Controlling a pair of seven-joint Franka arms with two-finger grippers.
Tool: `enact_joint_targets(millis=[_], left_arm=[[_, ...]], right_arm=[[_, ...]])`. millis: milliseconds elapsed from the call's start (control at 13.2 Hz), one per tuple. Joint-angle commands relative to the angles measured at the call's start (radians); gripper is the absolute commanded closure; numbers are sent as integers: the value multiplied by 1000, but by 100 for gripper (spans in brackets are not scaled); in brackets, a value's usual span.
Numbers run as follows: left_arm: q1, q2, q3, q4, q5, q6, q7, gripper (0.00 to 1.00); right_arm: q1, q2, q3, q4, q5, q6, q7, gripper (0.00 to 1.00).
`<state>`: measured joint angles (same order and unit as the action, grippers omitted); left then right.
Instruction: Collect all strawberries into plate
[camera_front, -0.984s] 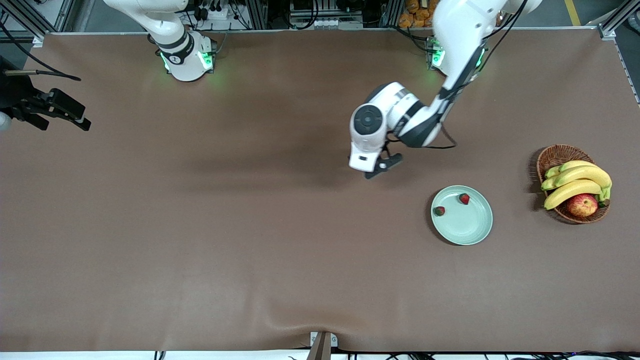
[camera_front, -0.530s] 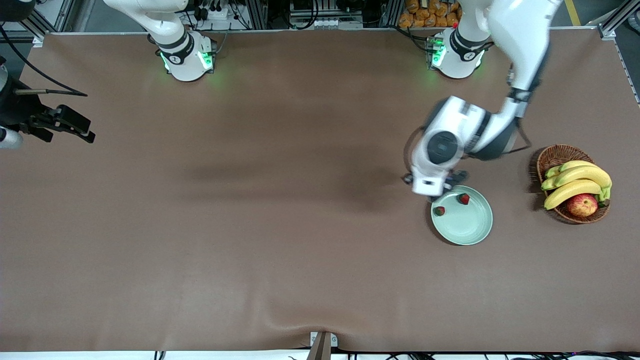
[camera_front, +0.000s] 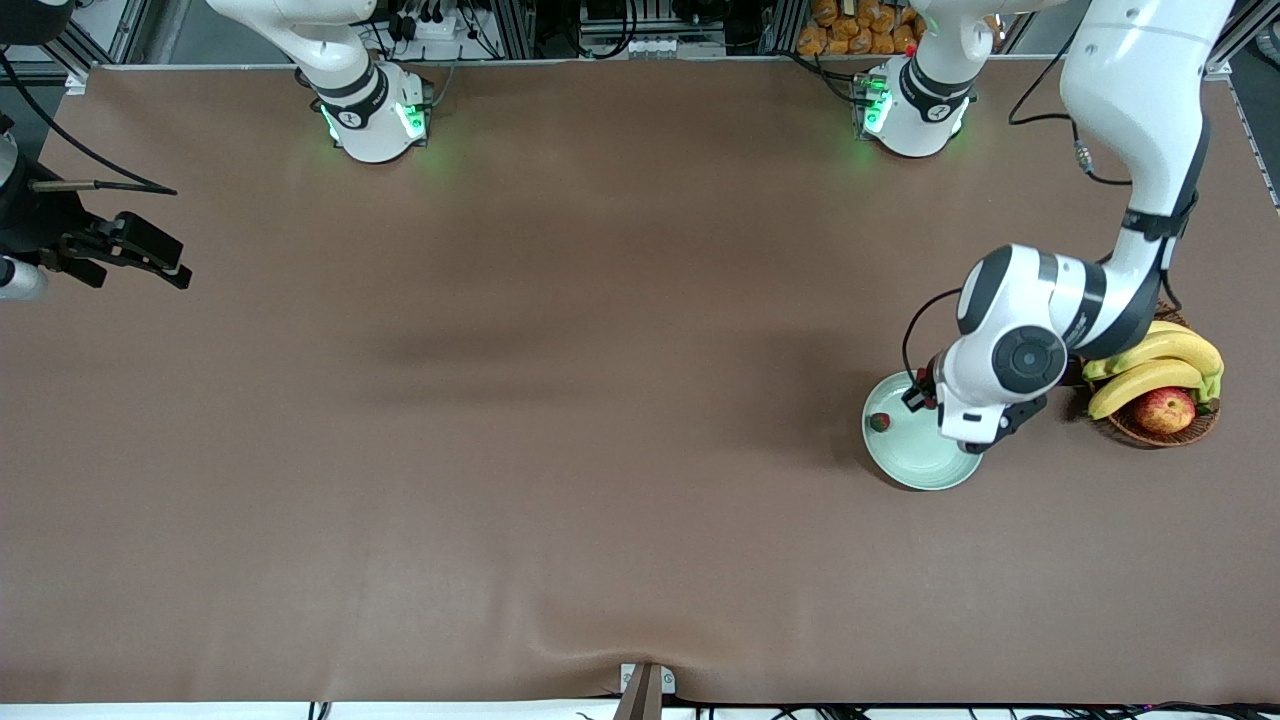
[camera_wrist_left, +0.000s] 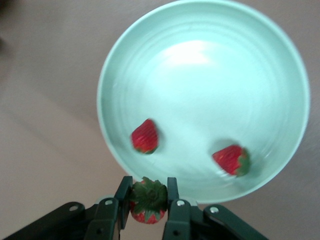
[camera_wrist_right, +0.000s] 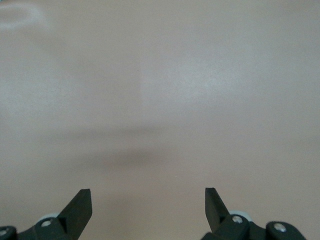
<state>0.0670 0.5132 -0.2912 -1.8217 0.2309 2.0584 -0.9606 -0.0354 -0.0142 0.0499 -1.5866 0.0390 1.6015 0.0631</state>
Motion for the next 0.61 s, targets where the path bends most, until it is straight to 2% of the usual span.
enact_joint_targets(millis=[0, 76, 378, 530], left_arm=[[4, 62, -5, 90, 30, -12, 35, 6], [16, 59, -5, 90, 50, -12, 63, 0], [42, -4, -17, 91, 19, -38, 69, 0], [40, -57, -23, 123, -28, -128, 82, 0]], right_arm=[[31, 7, -31, 20, -16, -12, -8, 0], [28, 7, -30, 22, -16, -12, -8, 0], [34, 7, -28, 23, -16, -11, -8, 0], [35, 7, -28, 23, -16, -11, -8, 0]])
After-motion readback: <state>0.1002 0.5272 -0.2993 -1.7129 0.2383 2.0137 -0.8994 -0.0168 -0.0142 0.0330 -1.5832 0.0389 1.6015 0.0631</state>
